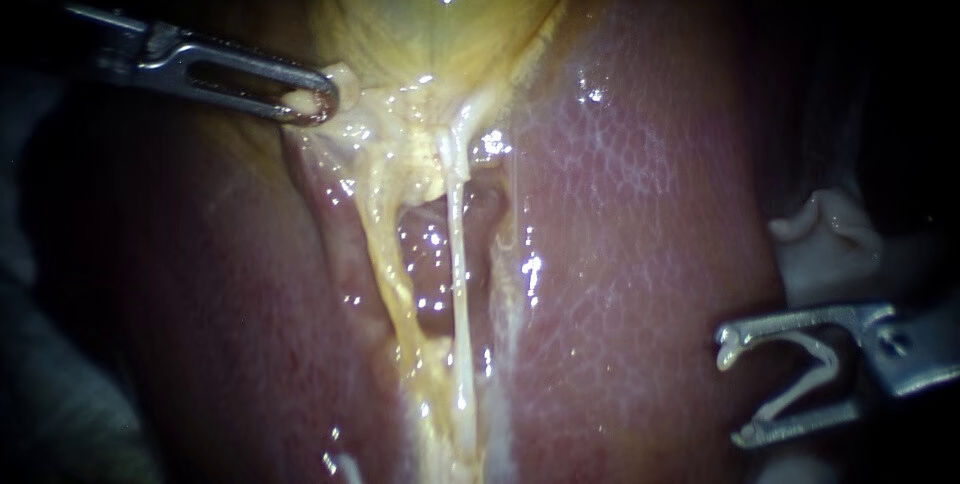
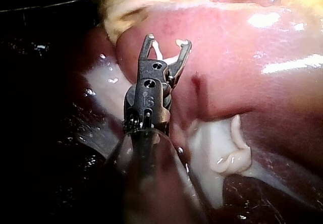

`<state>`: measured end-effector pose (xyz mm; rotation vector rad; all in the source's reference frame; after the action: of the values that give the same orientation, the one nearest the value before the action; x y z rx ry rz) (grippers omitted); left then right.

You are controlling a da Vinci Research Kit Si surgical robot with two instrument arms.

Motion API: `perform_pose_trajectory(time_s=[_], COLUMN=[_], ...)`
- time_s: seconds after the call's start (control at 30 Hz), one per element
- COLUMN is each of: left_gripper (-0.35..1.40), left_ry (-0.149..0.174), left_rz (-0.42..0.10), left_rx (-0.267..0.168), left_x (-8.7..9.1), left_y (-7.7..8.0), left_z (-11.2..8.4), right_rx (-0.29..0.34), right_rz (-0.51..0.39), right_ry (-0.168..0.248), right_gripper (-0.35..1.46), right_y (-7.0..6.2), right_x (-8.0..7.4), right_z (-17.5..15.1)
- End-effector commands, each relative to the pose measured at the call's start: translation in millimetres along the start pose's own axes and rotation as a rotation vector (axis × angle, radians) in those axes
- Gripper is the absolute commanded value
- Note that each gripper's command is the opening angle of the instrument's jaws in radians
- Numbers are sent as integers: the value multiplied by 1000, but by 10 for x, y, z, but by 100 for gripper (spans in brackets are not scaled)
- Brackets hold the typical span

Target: Clipping first clip left tube

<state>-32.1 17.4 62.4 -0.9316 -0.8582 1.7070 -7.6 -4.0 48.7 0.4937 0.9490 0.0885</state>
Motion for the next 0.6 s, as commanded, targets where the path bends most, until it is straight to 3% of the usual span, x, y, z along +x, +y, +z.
perform_pose_trajectory(time_s=[0.03,0.23,0.37,0.6], left_gripper=[-35,-35,-35,-35], left_ry=[0,0,0,0], left_rz=[0,0,0,0], left_rx=[0,0,0,0], left_x=[0,0,0,0], left_y=[0,0,0,0], left_z=[0,0,0,1], right_rx=[0,-7,-16,31], right_rz=[0,10,13,61], right_ry=[0,24,62,119], right_gripper=[50,49,49,50], right_y=[0,5,10,26], right_x=[1,12,25,45], right_z=[0,7,24,56])
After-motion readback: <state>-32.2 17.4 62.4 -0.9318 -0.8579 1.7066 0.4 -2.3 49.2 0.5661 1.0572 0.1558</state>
